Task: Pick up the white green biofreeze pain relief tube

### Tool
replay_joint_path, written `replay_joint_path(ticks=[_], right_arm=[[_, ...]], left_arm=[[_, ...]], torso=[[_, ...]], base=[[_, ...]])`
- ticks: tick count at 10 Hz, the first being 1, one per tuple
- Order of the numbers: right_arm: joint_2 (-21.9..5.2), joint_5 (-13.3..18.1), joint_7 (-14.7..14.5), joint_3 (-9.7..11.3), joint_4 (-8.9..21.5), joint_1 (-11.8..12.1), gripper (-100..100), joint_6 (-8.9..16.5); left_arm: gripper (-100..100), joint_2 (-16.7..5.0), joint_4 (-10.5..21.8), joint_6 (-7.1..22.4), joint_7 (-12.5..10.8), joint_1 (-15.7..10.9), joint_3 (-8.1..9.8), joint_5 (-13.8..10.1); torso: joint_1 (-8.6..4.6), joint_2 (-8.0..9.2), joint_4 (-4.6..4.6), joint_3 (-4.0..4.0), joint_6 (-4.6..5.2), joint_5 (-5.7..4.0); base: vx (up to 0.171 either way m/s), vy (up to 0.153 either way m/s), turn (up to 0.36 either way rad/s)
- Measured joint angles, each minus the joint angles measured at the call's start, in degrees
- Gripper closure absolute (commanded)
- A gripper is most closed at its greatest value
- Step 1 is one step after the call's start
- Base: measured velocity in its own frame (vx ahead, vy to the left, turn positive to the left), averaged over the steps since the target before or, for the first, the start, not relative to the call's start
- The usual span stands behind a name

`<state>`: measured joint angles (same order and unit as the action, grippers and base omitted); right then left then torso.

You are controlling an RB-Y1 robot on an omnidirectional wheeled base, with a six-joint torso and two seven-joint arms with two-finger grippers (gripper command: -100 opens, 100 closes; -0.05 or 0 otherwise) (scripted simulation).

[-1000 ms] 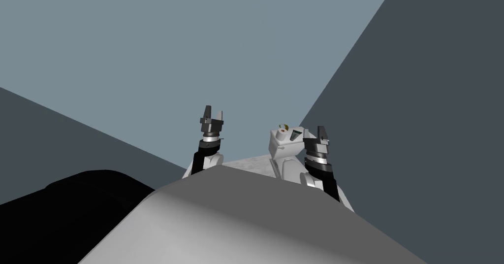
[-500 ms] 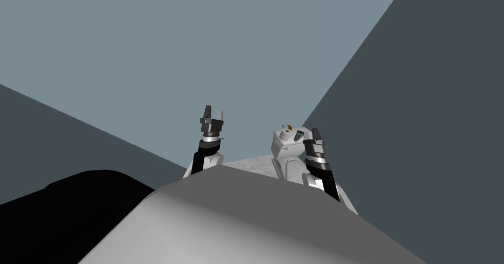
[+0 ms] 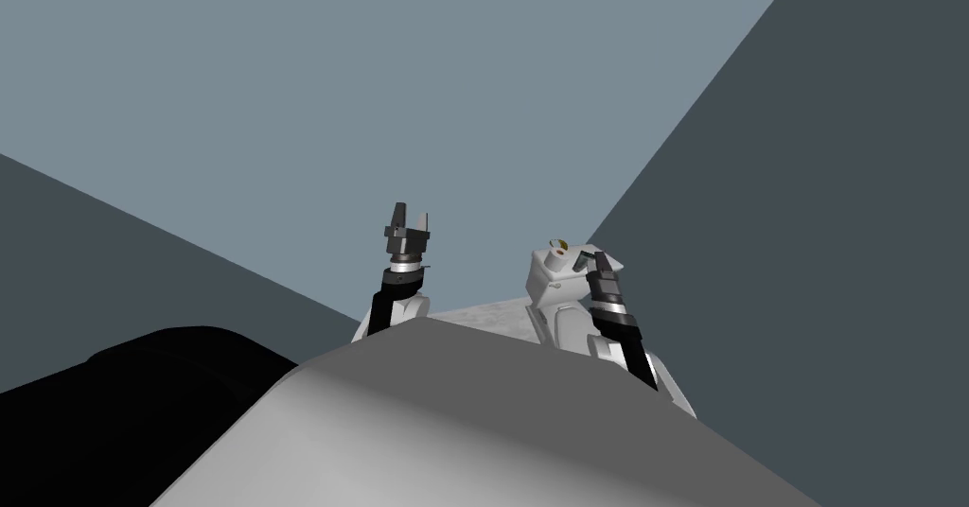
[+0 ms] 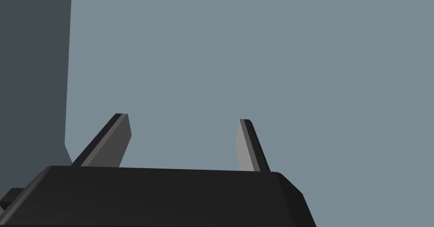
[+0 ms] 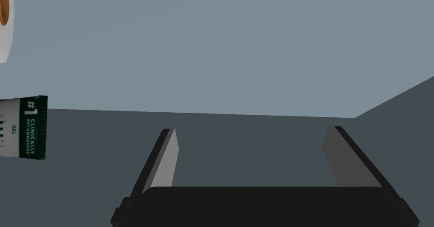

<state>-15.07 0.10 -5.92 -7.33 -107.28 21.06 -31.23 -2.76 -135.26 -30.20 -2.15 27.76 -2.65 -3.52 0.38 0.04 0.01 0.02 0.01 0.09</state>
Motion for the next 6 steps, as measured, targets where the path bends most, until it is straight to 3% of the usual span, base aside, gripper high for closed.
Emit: replay_joint_path(ticks=[6], right_arm=[[-2.9, 1.7, -4.9, -3.1, 9.7, -3.6, -100, 1.1]], left_arm=[[0, 0.0, 0.0, 0.0, 0.0, 0.0, 0.00, 0.0]], torso=[[-0.07, -0.04, -0.01, -0.02, 0.00, -0.01]], base=[[-0.002, 0.085, 0.007]])
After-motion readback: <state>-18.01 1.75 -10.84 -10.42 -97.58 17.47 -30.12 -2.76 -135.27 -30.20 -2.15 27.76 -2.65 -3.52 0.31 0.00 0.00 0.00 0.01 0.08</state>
